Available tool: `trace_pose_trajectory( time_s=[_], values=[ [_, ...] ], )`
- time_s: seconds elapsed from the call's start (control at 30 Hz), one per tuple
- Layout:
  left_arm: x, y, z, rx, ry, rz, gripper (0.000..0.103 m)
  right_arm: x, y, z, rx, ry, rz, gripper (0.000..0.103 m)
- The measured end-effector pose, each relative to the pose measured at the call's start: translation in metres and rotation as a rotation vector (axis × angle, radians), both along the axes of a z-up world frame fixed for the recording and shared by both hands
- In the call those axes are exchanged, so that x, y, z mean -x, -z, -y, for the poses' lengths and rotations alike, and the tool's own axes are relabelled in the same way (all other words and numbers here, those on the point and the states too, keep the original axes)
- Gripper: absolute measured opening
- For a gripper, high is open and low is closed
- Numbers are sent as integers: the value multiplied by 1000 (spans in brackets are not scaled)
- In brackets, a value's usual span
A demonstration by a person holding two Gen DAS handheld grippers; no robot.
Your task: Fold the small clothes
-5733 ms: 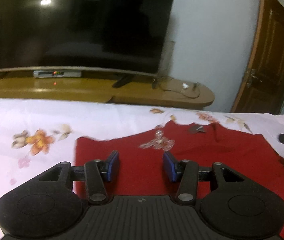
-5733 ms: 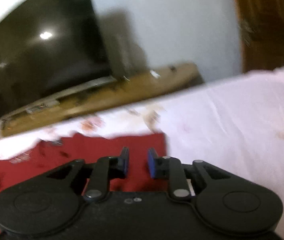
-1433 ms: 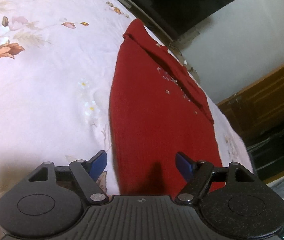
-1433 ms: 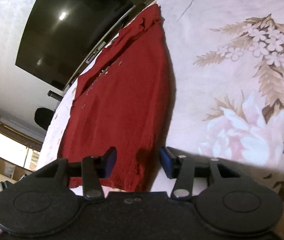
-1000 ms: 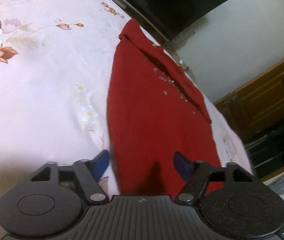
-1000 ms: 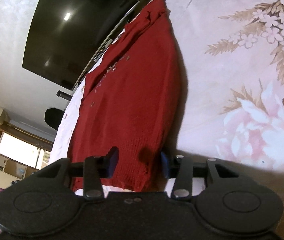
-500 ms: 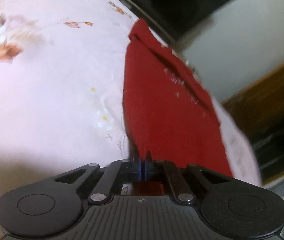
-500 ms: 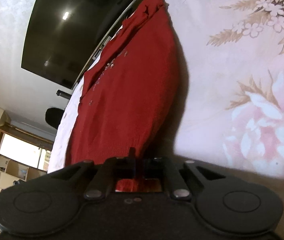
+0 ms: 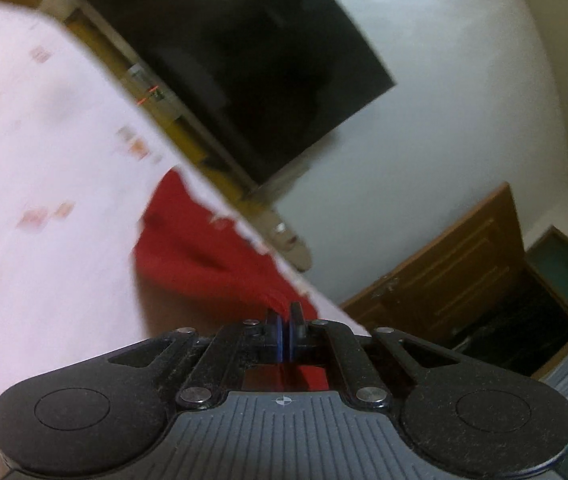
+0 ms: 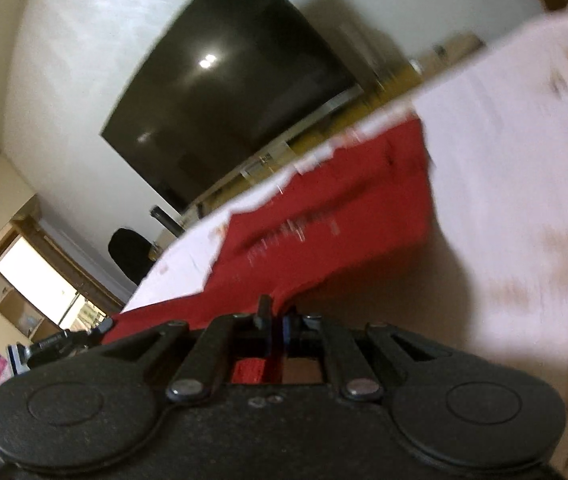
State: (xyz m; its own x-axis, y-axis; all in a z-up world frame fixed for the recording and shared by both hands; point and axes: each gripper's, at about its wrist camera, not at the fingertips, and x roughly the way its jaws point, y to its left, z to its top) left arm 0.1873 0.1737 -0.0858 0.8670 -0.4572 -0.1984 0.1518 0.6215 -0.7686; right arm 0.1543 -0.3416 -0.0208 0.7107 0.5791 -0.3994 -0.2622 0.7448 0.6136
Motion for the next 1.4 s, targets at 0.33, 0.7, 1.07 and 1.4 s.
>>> trace_pose_trajectory(
  time_s=[0.33, 0.7, 1.07, 1.4],
  values=[
    [-127, -56, -1, -44, 18, 43, 2, -114, -78, -4, 134, 20, 145, 6],
    [-284, -7, 7, -88, 45, -58, 3, -263, -19, -7, 108, 70, 9, 6],
    [-354, 85, 18, -112, -39, -123, 3, -346, 77, 6, 58, 224, -144, 36],
    [-352, 76, 19, -199, -61, -41, 74, -336, 81, 16, 33, 282, -59, 61]
  ],
)
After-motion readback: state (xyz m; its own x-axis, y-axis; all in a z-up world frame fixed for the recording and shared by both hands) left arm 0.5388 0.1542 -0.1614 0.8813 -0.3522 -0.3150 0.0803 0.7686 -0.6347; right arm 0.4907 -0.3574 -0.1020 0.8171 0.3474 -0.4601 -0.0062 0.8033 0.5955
